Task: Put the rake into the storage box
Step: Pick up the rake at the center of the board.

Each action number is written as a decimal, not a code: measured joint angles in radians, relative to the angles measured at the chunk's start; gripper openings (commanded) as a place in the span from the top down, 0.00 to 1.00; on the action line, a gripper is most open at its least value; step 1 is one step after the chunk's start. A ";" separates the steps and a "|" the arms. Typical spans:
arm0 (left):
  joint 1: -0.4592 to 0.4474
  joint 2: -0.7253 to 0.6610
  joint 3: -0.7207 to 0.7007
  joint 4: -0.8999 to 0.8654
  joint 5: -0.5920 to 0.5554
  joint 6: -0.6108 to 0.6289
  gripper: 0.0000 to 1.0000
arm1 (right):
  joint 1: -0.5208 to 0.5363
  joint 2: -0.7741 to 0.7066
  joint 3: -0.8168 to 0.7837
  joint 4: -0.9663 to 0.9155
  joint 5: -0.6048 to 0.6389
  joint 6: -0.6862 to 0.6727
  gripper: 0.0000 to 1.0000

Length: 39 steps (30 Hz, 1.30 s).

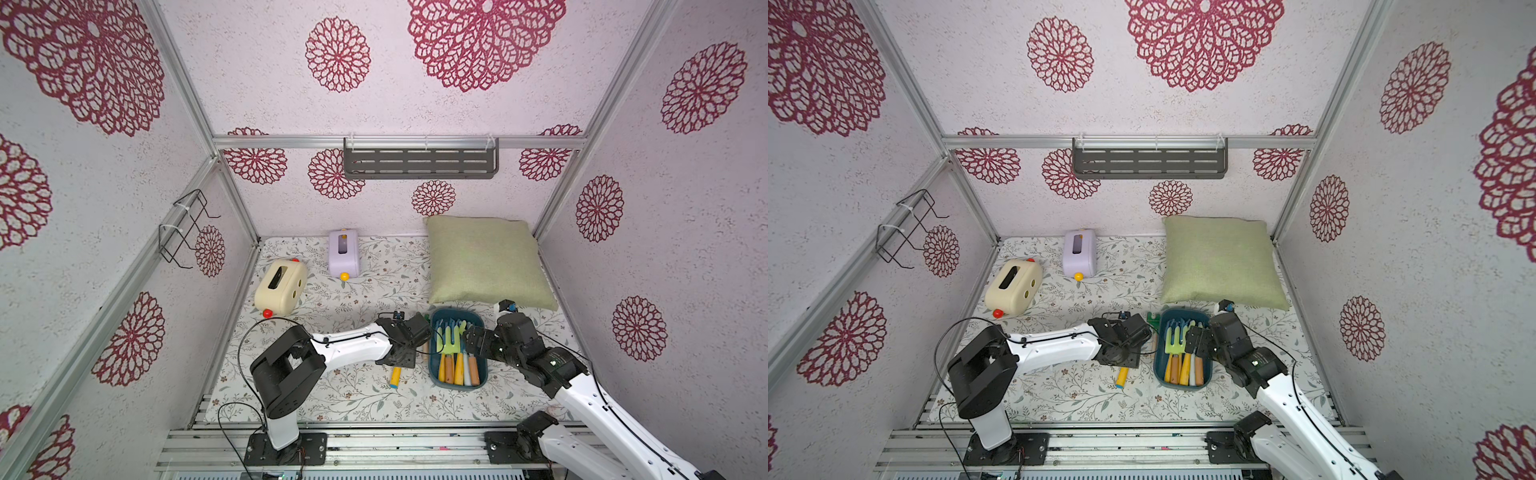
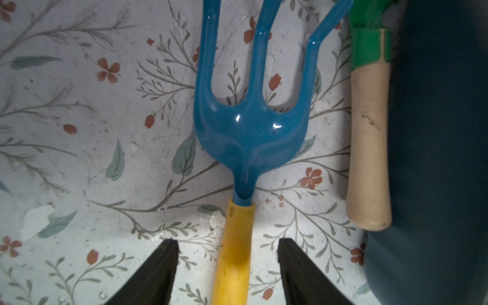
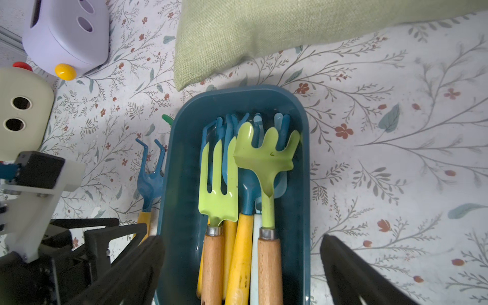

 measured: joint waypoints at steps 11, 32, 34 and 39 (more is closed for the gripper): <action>0.000 0.072 0.035 -0.040 -0.011 0.003 0.61 | -0.012 -0.048 0.000 -0.005 0.023 0.001 0.01; -0.012 -0.058 0.075 -0.134 -0.074 0.003 0.79 | -0.023 -0.065 0.000 -0.007 0.024 0.002 0.01; -0.021 -0.083 0.105 -0.140 -0.070 0.003 0.79 | -0.025 -0.067 0.000 -0.008 0.024 0.002 0.01; -0.058 -0.097 0.181 -0.112 -0.028 0.004 0.78 | -0.027 -0.070 0.000 -0.014 0.026 0.009 0.01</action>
